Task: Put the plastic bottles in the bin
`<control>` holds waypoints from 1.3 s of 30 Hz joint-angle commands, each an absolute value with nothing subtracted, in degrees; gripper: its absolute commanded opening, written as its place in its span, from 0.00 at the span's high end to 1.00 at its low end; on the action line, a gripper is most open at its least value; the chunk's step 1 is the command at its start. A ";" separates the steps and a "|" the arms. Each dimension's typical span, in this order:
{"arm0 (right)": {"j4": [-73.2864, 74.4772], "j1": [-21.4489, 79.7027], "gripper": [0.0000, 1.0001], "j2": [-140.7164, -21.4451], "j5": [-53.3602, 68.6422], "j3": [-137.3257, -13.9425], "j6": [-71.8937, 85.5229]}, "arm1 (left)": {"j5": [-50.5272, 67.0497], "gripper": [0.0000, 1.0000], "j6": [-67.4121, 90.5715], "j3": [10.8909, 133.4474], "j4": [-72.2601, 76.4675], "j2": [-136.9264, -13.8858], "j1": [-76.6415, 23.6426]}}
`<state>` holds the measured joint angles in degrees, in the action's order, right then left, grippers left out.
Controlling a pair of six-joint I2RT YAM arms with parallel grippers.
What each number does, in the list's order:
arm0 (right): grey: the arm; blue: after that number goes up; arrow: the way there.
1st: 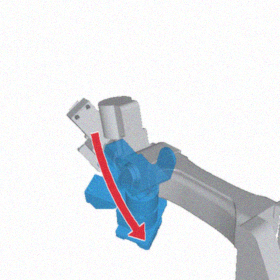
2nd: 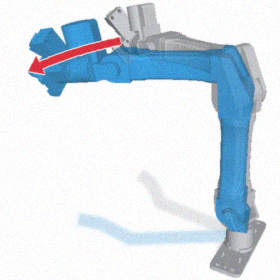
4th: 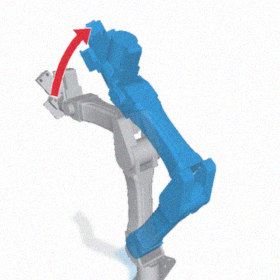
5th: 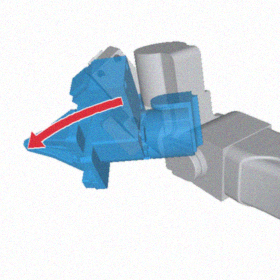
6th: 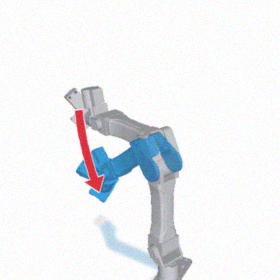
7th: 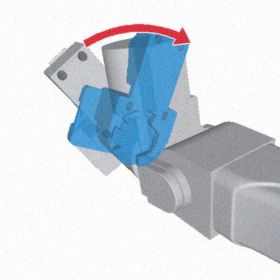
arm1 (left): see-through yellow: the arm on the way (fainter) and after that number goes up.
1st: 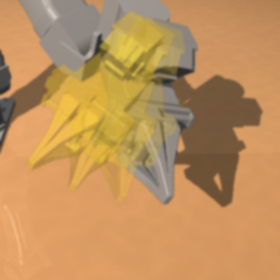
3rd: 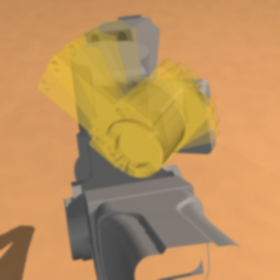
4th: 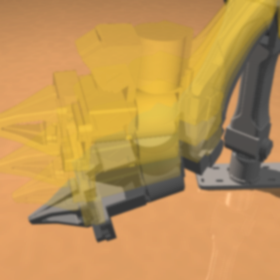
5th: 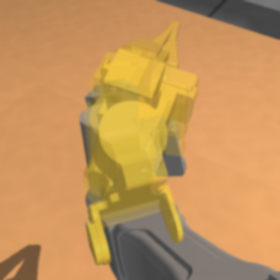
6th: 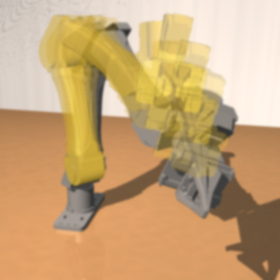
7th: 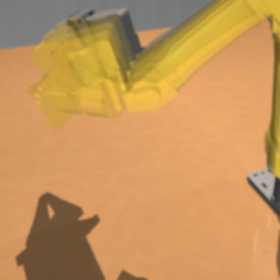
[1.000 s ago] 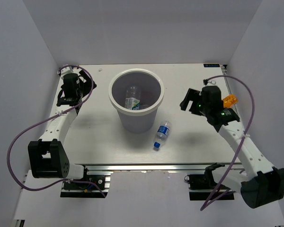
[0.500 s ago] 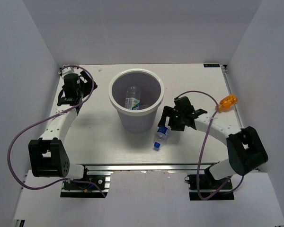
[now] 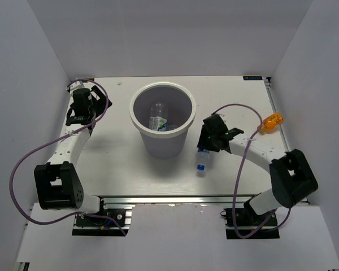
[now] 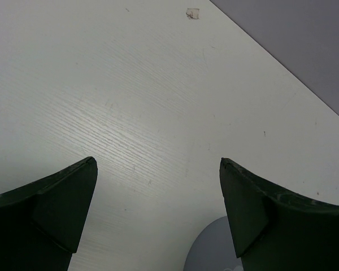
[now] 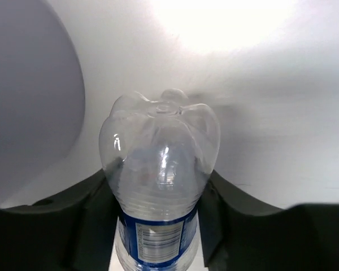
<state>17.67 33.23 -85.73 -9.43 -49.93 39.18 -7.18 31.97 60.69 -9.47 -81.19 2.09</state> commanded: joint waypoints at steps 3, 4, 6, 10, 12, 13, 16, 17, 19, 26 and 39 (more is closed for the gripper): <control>25.83 28.31 0.74 -73.85 -32.16 -61.58 31.23 | -7.56 0.02 31.73 61.70 -9.49 -79.45 2.20; 24.80 26.56 0.74 -72.26 -31.12 -62.83 28.59 | -7.56 0.02 31.82 61.70 -9.41 -79.37 2.28; 19.02 26.45 0.72 -67.17 -27.62 -66.51 18.09 | -7.73 0.02 31.82 61.87 -9.40 -79.28 2.46; 9.26 28.64 0.73 -62.93 -7.87 -71.96 5.41 | -6.33 0.02 32.17 61.44 -8.71 -79.10 2.55; 8.79 31.27 0.72 -64.41 -3.37 -77.57 1.16 | -6.15 0.02 32.43 60.91 -8.61 -79.01 2.64; 9.05 31.98 0.72 -66.95 -2.30 -79.61 -1.99 | -6.07 0.02 32.61 60.82 -8.44 -78.93 2.55; 10.80 34.44 0.71 -73.97 4.29 -87.06 -5.26 | -5.19 0.02 32.87 60.21 -8.35 -78.49 2.55; 11.59 35.32 0.71 -75.74 6.48 -88.75 -6.14 | -5.10 0.02 32.87 60.03 -8.44 -78.05 2.64; 12.74 37.86 0.71 -80.83 11.57 -91.57 -7.55 | -5.36 0.02 32.87 59.51 -8.61 -77.43 2.55; 16.96 40.96 0.29 -88.15 9.41 -96.15 -7.39 | -6.24 0.02 32.78 59.24 -9.49 -75.41 2.55; 23.72 34.49 0.11 -85.70 -8.88 -100.89 1.83 | -7.21 0.02 31.64 59.77 -8.71 -75.76 2.72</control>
